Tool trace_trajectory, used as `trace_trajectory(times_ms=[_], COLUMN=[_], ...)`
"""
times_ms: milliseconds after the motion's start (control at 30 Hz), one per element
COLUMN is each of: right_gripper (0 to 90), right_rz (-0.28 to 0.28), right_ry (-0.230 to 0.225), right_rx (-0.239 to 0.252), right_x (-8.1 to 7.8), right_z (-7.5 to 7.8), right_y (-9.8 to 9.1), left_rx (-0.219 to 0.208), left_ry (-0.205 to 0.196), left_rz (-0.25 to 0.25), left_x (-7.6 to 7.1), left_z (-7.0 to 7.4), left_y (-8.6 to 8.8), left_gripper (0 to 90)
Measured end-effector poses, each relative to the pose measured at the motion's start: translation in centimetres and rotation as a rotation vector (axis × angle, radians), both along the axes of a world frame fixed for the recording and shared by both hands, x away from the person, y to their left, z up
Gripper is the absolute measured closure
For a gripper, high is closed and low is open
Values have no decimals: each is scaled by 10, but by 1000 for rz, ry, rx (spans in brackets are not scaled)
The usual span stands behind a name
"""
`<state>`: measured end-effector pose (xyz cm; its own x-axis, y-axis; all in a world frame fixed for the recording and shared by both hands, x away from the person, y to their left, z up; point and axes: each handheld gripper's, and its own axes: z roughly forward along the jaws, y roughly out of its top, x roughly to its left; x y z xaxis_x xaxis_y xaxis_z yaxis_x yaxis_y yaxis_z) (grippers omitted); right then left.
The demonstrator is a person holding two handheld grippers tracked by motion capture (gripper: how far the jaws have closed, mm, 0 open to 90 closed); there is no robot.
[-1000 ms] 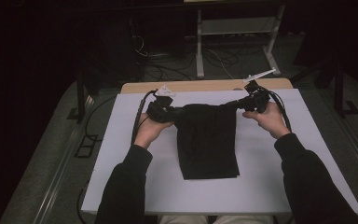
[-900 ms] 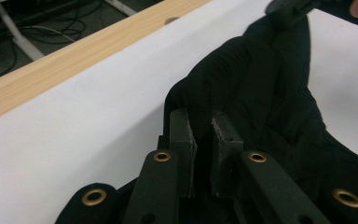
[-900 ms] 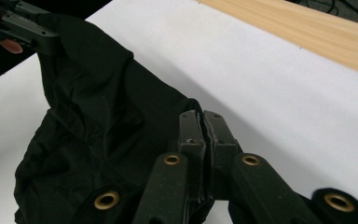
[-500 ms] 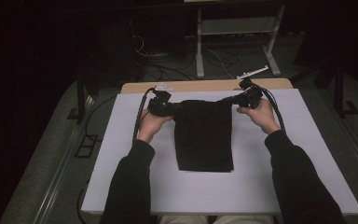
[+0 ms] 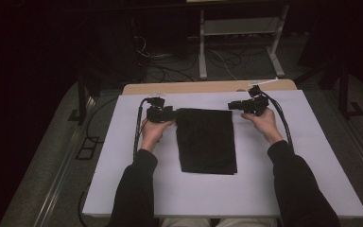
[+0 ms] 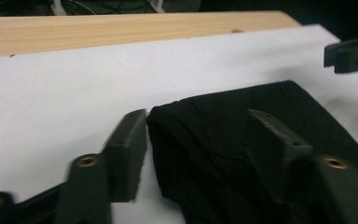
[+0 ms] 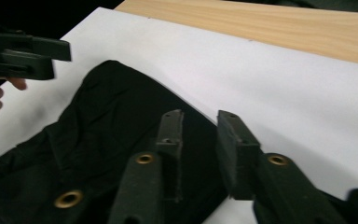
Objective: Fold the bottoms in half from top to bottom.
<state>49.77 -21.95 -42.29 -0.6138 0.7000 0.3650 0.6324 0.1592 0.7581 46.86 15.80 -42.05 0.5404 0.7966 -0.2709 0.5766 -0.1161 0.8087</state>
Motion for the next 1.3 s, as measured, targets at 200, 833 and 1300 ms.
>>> trace_trajectory(times_ms=[200, 833, 1300], right_gripper=[374, 0, 0], right_rz=[4, 10, 1], right_ry=[-31, -66, -84], right_rx=[18, -134, -87], right_x=[-12, -63, -92], right_z=[-3, 12, 20], right_y=[-13, -21, -31], left_rx=[-61, -33, -39], left_ry=[14, -64, -87], left_rz=[3, 6, 3], left_x=[-8, -43, -68], left_z=[-2, 0, 6], left_y=[13, 35, 44], left_gripper=[169, 0, 0])
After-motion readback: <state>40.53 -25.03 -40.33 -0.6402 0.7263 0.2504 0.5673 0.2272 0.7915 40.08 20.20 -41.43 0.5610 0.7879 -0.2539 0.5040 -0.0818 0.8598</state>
